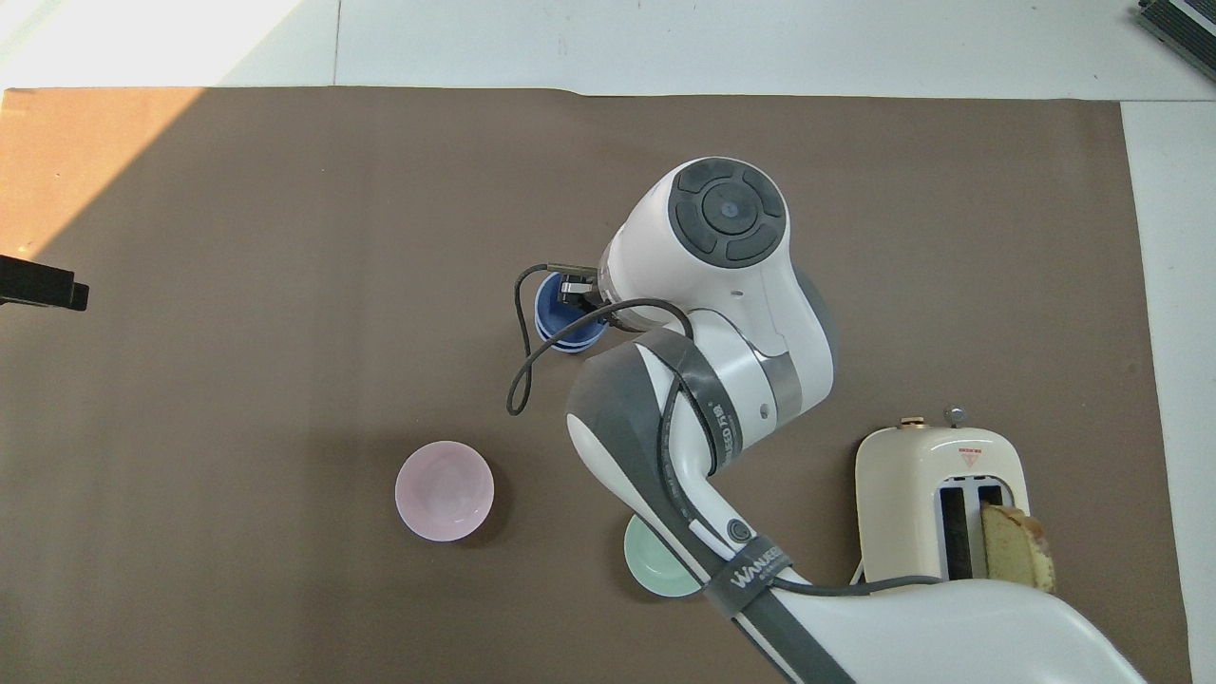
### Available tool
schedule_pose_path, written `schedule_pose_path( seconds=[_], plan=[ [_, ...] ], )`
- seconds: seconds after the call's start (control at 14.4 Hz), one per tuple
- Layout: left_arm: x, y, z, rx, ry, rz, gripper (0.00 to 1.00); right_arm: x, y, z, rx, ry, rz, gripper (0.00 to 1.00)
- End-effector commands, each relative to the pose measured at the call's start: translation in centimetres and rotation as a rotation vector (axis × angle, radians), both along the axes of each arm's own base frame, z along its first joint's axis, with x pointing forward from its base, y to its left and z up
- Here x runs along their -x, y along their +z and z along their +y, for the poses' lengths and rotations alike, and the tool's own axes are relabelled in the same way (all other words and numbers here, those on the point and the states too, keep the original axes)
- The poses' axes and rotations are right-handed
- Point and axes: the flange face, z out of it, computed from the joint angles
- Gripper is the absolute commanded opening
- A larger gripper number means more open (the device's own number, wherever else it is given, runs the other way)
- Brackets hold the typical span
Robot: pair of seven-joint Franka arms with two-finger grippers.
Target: Stack blue cups with both arms
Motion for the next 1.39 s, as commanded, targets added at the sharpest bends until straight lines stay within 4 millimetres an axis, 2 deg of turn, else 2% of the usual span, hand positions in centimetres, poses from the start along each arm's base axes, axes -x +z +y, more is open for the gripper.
schedule_pose_path(
  seconds=[0.0,0.14,0.21,0.28,0.35,0.49,0.63,0.83,0.9,1.11,1.25,1.32],
  plan=[
    [0.5,0.6,0.2,0.006,-0.002,0.003,1.0,0.3,0.0,-0.1,0.006,-0.007,-0.011,1.0],
    [0.5,0.7,0.2,0.006,-0.002,0.002,1.0,0.3,0.4,-0.2,0.009,-0.005,-0.01,1.0],
    [0.5,0.7,0.2,0.006,-0.002,0.002,1.0,-0.1,0.8,-1.1,0.009,-0.012,-0.016,1.0],
    [0.5,0.6,0.2,0.006,-0.002,0.003,1.0,-0.5,2.4,-2.1,0.004,-0.014,-0.034,1.0],
    [0.5,0.6,0.2,0.006,-0.002,0.003,1.0,-0.9,4.2,-3.8,0.004,-0.018,-0.051,1.0],
    [0.5,0.6,0.2,0.006,-0.002,0.003,1.0,-2.3,7.2,-8.6,0.02,0.004,-0.048,1.0],
    [0.5,0.6,0.2,0.006,-0.002,0.003,1.0,-2.8,9.3,-12.6,0.107,0.123,-0.03,1.0],
    [0.5,0.6,0.2,0.006,-0.002,0.003,1.0,-2.5,13.7,-17.8,0.242,0.24,-0.05,1.0],
    [0.5,0.6,0.2,0.006,-0.002,0.003,1.0,-2.3,14.7,-20.4,0.254,0.274,-0.037,1.0],
    [0.5,0.6,0.2,0.006,-0.002,0.003,1.0,-1.5,17.4,-26.0,0.245,0.294,-0.013,1.0],
    [0.5,0.7,0.2,0.006,-0.002,0.002,1.0,-1.7,17.7,-30.7,0.221,0.215,-0.002,1.0],
    [0.5,0.7,0.2,0.006,-0.002,0.002,1.0,-1.6,17.9,-32.4,0.177,0.177,0.006,1.0]
  ],
)
